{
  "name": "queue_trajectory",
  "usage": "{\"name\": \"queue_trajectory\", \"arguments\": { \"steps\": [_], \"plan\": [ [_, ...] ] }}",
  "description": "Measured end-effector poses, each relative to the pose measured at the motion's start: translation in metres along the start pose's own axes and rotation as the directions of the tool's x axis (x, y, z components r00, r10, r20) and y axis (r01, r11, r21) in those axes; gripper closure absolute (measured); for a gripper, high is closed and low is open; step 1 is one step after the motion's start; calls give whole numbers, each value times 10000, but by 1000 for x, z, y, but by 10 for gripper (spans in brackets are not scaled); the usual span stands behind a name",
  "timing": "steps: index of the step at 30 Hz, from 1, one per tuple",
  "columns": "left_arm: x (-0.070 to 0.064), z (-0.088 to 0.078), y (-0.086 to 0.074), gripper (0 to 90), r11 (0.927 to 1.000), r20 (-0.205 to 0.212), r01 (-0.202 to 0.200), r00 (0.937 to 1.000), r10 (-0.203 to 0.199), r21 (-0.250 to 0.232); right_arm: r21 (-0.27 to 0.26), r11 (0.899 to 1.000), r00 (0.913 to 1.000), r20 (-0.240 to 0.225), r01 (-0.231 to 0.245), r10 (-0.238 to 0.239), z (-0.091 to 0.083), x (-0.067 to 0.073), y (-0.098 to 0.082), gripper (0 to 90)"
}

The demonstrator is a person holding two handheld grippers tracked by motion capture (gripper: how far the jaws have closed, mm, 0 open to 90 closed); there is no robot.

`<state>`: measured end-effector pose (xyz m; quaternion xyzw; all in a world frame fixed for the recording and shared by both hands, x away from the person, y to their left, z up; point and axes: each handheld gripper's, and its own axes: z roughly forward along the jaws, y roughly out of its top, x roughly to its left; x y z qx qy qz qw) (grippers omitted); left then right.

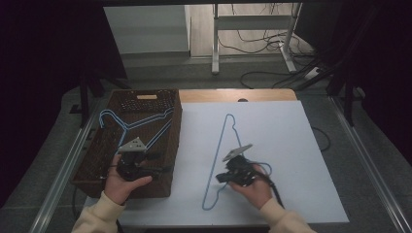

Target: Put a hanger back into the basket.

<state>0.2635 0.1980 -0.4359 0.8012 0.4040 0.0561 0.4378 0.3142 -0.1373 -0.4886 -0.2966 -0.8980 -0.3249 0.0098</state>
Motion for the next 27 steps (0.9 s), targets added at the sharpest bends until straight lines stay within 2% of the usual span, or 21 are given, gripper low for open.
{"name": "queue_trajectory", "arguments": {
  "steps": [2,4,6,7,10,14,16,17,18,20,22,24,27],
  "plan": [
    [-1,0,0,277,10000,8,-7,10000,7,-6,-299,9994,9982,561,-180,196,-23,-20,-7,900],
    [-2,1,0,277,10000,13,-21,10000,21,8,-584,9968,9935,966,-545,599,-42,-41,-15,900],
    [-3,1,1,277,10000,7,-77,10000,77,24,-678,9940,9849,1442,-862,953,-56,-62,-25,900],
    [-3,2,1,277,10000,15,-95,10000,95,19,-714,9906,9774,1691,-1165,1271,-63,-76,-32,898],
    [-4,2,1,277,10000,25,-90,10000,90,32,-634,9871,9662,2043,-1473,1573,-72,-95,-42,893],
    [-3,3,1,277,10000,26,-67,10000,67,55,-361,9873,9607,2278,-1547,1589,-74,-106,-47,845],
    [-3,2,1,277,10000,30,-79,10000,79,51,-220,9880,9585,2402,-1527,1535,-73,-110,-47,776],
    [-3,2,1,277,9999,29,-91,10000,91,45,-150,9884,9575,2461,-1514,1504,-72,-112,-47,698],
    [-3,2,1,277,9999,27,-93,10000,93,41,-74,9884,9573,2478,-1518,1489,-71,-113,-47,656],
    [-3,2,1,277,9999,28,-92,10000,92,40,119,9877,9537,2623,-1560,1475,-69,-116,-48,598],
    [-3,2,0,277,10000,27,-80,10000,80,45,394,9855,9534,2625,-1647,1489,-67,-119,-49,587],
    [-3,2,0,277,10000,28,-75,10000,75,48,679,9835,9495,2797,-1676,1425,-65,-121,-50,606],
    [-3,2,0,277,10000,33,-82,10000,82,55,1175,9815,9491,2947,-1513,1110,-63,-121,-49,655]
  ]
}}
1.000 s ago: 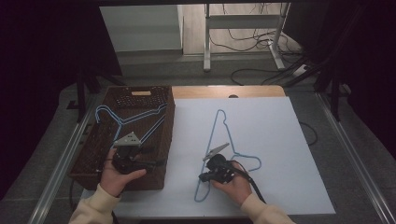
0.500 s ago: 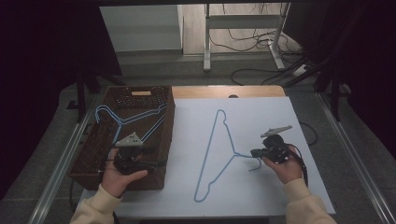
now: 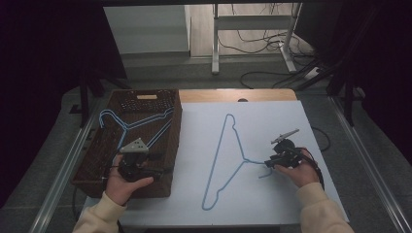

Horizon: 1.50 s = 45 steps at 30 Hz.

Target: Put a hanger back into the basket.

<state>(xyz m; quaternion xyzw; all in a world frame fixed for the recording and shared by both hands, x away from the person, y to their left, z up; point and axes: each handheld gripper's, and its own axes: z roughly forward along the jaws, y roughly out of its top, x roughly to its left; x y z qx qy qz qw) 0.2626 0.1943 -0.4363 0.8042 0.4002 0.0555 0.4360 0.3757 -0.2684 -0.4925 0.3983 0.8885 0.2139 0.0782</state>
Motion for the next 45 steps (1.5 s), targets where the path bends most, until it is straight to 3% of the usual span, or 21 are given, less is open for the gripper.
{"name": "queue_trajectory", "arguments": {
  "steps": [7,9,12,15,18,23,29,33,45],
  "plan": [
    [-2,1,1,277,10000,-9,-56,10000,56,6,738,9966,9987,315,370,-394,4,7,4,763],
    [-4,2,2,277,9999,-2,-107,9999,107,22,958,9947,9987,296,379,-409,5,9,6,852],
    [-8,4,4,277,9998,65,-218,9997,218,40,1202,9927,9990,411,118,-169,6,12,10,868],
    [-19,10,9,277,9988,146,-474,9988,473,100,1162,9930,9987,492,-222,165,5,12,11,875],
    [-33,16,17,278,9963,147,-854,9963,852,136,1048,9926,9980,223,-613,593,1,10,10,876],
    [-55,30,30,278,9889,96,-1453,9894,1451,299,1067,9925,9980,273,-590,564,-4,16,12,877],
    [-73,64,39,276,9772,334,-1860,9825,1835,1020,1143,9925,9984,418,-427,381,-8,22,17,877],
    [-80,93,43,277,9731,523,-1815,9830,1758,1415,1174,9925,9985,469,-351,298,-8,26,19,877],
    [-76,174,46,362,9569,764,-1374,9896,1216,2558,1192,9926,9984,529,-244,182,-11,30,20,877]
  ]
}}
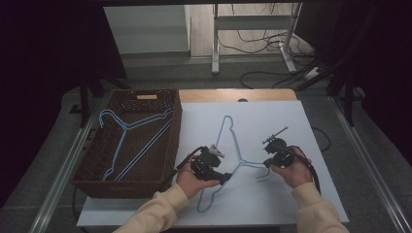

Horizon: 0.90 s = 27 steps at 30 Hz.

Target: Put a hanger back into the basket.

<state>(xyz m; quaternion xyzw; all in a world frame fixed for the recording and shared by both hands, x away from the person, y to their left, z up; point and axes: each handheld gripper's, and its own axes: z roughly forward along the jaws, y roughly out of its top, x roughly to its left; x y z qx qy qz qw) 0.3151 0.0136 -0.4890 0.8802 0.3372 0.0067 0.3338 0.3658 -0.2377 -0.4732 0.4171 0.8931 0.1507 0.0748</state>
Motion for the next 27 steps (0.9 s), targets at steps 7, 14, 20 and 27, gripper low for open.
{"name": "queue_trajectory", "arguments": {
  "steps": [7,14,20,27],
  "plan": [
    [6,27,5,451,9986,416,298,9986,-316,427,31,10000,10000,50,56,-56,-2,2,1,878],
    [-1,43,6,597,9986,242,-19,9997,6,525,20,9999,9999,83,138,-138,-5,5,1,877],
    [-4,45,7,731,9991,-203,-122,9997,130,411,-4,9998,9998,80,197,-197,-7,8,2,877],
    [-3,45,8,794,9987,-236,12,9997,0,506,-62,9998,9998,53,200,-200,-9,9,2,877]
  ]
}}
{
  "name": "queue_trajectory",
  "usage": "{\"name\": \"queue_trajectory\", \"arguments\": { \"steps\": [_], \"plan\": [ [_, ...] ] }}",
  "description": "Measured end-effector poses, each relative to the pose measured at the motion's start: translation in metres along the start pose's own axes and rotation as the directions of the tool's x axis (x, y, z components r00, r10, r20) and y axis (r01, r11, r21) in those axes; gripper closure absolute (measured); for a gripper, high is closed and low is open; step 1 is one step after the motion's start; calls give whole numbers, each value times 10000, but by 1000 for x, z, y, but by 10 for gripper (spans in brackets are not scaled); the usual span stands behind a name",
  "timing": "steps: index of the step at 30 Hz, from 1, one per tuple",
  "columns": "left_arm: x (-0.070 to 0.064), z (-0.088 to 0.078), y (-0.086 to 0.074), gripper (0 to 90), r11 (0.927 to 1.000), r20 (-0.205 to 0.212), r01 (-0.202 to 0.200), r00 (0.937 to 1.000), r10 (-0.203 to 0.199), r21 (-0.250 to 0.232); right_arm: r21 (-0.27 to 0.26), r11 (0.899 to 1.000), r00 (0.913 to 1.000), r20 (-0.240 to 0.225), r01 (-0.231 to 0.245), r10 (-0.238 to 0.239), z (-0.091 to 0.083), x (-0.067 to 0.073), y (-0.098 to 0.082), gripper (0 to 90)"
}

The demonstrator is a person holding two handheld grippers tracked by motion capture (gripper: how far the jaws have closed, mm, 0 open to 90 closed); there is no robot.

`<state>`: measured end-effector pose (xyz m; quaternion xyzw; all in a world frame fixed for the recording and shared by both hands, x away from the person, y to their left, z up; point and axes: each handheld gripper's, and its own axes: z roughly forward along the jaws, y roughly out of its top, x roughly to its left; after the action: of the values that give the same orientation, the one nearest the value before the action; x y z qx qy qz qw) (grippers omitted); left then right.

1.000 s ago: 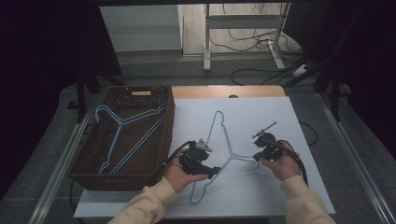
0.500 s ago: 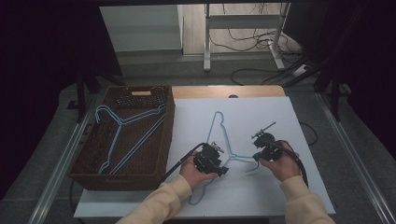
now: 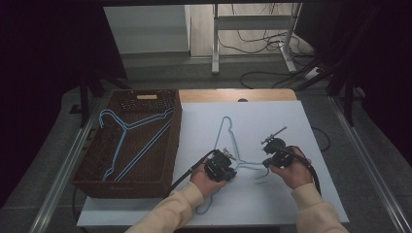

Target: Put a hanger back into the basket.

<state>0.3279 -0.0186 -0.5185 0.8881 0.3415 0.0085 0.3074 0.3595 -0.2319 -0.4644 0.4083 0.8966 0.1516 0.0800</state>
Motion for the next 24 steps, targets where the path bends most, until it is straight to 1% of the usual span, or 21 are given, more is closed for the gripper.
{"name": "queue_trajectory", "arguments": {
  "steps": [4,5,7,8,9,10,11,12,13,14,15,16,18,20,21,22,24],
  "plan": [
    [3,-1,1,807,9995,155,331,9993,-331,8,-100,9999,10000,-28,33,-34,-2,0,0,875],
    [5,-3,1,812,9991,139,419,9990,-419,-11,-185,9998,10000,-79,19,-20,-2,0,-1,873],
    [8,-5,1,826,9984,130,560,9984,-559,-80,-419,9991,9997,-226,56,-66,-5,-1,-1,862],
    [10,-7,1,844,9979,172,645,9978,-644,-92,-698,9976,9992,-384,30,-56,-7,-1,-2,825],
    [12,-9,1,856,9979,304,628,9976,-623,-159,-1046,9945,9983,-575,-53,-8,-10,-3,-2,782],
    [12,-11,1,855,9977,353,657,9973,-651,-174,-1509,9884,9976,-684,-187,84,-14,-5,-3,739],
    [13,-13,1,859,9970,345,747,9967,-741,-180,-1789,9835,9973,-717,-280,154,-17,-7,-4,709],
    [13,-14,1,860,9969,332,767,9966,-760,-192,-2255,9730,9960,-835,-489,307,-23,-11,-6,682],
    [14,-16,1,861,9963,351,833,9960,-825,-210,-2475,9667,9948,-922,-645,427,-26,-14,-7,680],
    [15,-17,1,861,9960,378,868,9956,-859,-229,-2777,9568,9932,-989,-864,610,-30,-19,-9,670],
    [16,-19,1,861,9956,400,888,9954,-876,-288,-2941,9505,9922,-1006,-1003,736,-32,-21,-11,661],
    [16,-21,1,861,9954,397,899,9953,-886,-332,-3141,9419,9908,-994,-1190,920,-35,-25,-13,652],
    [17,-26,1,862,9945,432,945,9948,-926,-455,-3388,9278,9853,-1199,-1561,1220,-37,-34,-19,642],
    [18,-35,2,862,9929,493,1005,9940,-974,-644,-3460,9198,9795,-1413,-1849,1438,-37,-39,-23,638],
    [19,-38,2,862,9914,530,1065,9933,-1026,-755,-3554,9139,9778,-1417,-1959,1545,-36,-42,-26,635],
    [20,-42,2,862,9903,568,1114,9926,-1069,-833,-3576,9113,9765,-1405,-2041,1636,-35,-44,-27,631],
    [21,-50,2,862,9871,611,1211,9915,-1151,-1050,-3573,9098,9749,-1437,-2113,1700,-34,-47,-29,619]
  ]
}}
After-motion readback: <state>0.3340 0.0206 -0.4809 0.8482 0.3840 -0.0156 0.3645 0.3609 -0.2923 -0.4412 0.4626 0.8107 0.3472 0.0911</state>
